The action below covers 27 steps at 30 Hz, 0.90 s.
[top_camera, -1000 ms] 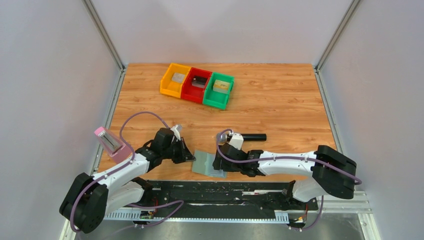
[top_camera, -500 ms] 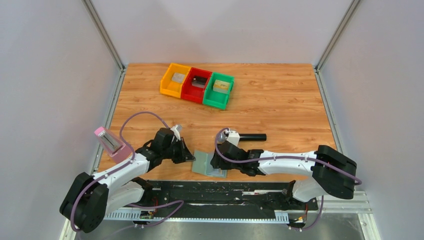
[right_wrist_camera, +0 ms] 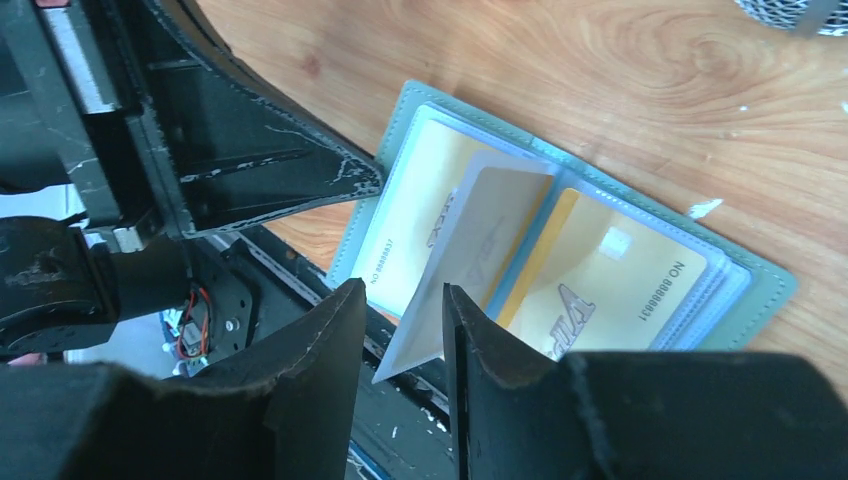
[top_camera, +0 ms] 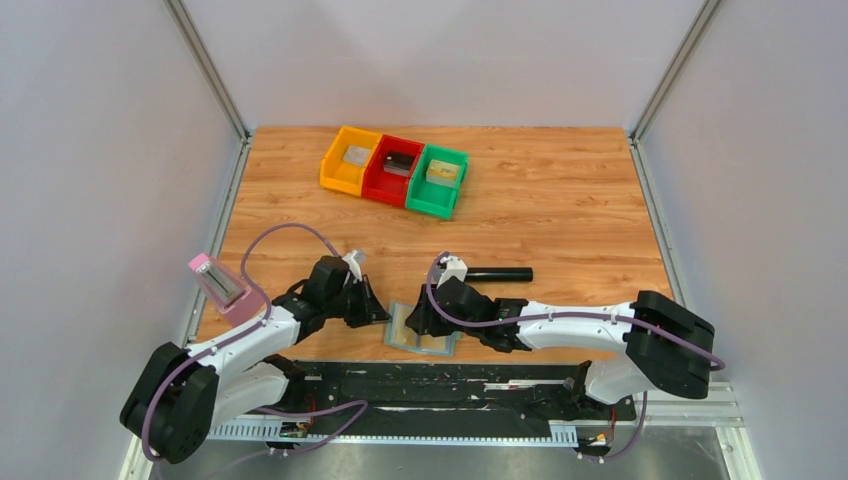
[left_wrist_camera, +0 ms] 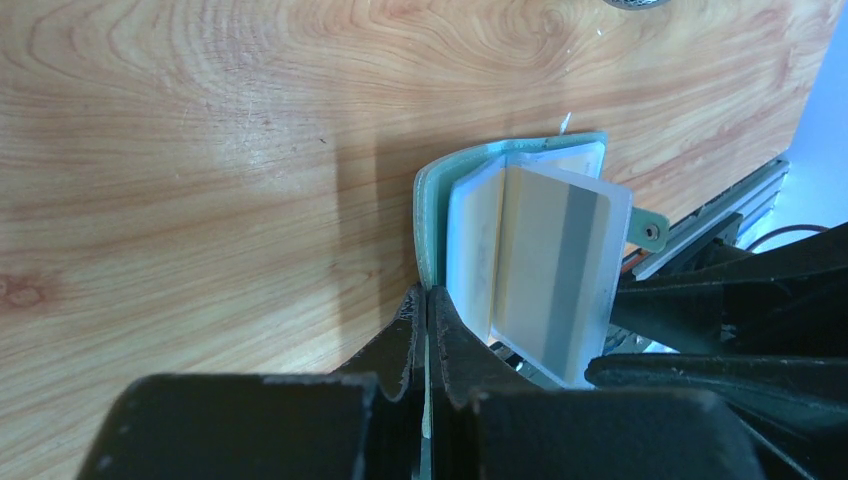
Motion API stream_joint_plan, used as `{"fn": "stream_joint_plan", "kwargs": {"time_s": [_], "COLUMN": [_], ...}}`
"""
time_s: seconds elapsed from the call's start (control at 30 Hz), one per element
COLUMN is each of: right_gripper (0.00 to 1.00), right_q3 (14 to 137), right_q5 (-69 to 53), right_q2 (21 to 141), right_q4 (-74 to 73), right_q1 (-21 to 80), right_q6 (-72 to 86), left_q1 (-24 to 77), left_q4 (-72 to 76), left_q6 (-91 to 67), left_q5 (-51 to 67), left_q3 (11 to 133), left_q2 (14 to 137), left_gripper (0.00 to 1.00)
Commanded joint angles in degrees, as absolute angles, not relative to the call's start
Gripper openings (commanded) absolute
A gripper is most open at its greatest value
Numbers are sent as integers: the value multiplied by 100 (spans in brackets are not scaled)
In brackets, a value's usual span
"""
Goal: Take the credit cards out of the card holder
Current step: Open the card holder at the center of the board.
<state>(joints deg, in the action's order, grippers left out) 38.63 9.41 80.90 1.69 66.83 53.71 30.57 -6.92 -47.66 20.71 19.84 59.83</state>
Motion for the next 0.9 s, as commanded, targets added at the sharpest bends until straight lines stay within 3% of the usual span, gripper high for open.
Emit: {"fn": "stream_joint_plan", "kwargs": {"time_s": [0.0,0.3,0.63,0.87], "right_gripper": [34,33,47,36], "right_q3": [3958,3918,4137,4074], "right_q5": [791,1311,1002,1067], "right_q2": [8042,7960,8235,8299], "right_q4": [634,37,194,145], "right_q1": [6680,6680,6680,6680], "right_q6": [5254,5419,5250,5280], "left_q1": [3091,3094,3094,3094], "left_q4": [-565,-690,-620,-888], "left_q6": [-4765,-4682,-4709,-4624], "left_q5": [2096,2081,2186,2037], "left_q3": [1942,2044,2075,2149], "left_q2": [5899,5878,5862,5768], "left_gripper": [0,0,0,10]}}
